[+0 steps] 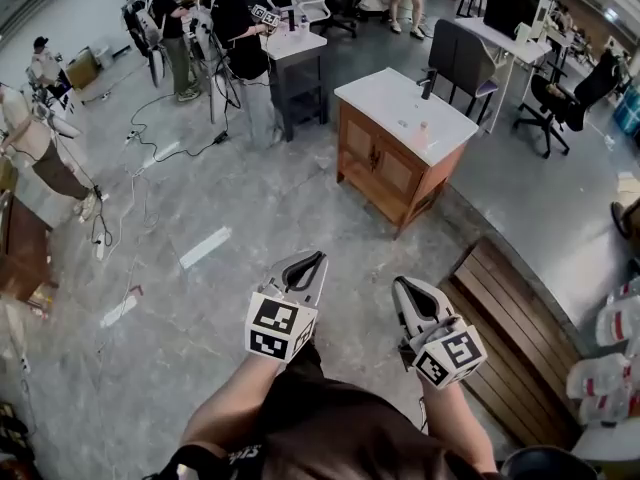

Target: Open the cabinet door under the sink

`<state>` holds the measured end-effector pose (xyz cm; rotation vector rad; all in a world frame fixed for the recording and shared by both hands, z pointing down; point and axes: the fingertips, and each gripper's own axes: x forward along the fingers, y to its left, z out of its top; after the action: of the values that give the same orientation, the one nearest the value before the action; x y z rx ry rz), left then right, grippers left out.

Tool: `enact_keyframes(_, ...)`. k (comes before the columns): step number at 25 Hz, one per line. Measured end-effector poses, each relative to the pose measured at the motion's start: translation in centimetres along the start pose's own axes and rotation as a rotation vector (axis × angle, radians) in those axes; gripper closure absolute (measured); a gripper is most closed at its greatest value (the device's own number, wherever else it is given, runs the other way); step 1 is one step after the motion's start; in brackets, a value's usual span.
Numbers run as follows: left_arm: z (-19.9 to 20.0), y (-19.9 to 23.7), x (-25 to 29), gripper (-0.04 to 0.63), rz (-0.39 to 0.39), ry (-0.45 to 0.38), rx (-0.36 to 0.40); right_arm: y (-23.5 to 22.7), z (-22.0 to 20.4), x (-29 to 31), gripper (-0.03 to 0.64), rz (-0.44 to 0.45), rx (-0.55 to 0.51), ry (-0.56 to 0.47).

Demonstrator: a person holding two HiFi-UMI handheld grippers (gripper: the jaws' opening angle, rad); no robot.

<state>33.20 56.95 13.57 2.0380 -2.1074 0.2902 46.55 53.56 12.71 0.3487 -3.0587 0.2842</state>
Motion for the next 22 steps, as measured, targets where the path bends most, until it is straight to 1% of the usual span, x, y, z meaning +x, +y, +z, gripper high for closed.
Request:
enact_keyframes(5,0.9,7.6,5.7,0.565,-0.022,-0.004,-0.014,-3.3,0.3,8.6,0.603,-0.016,0.022,0.031)
enact_keyframes(10,2.8,15.8,10.5,0.565,-0.042,-0.016,-0.024,-4.7,1.5,18.0,0.603,-0.011,0.024,0.066)
enact_keyframes(15,3.1,23.0,13.9,0.565,-0.068,-0.002,-0.033,-6.2,1.7,26.6,0.603,-0.035,0.048,0.077)
enact_keyframes(19,2.6,27.4,16.4,0.565,-0.068,0.023,-0.045,-7.2,1.1,31.0,0.603,-0.042,0.073,0.094)
enact_keyframes(22,2.3,29.2,17.8,0.565,-0.078,0.027,-0.062,-8.2,0.2,32.6,0.603,-0.052,0.077,0.135)
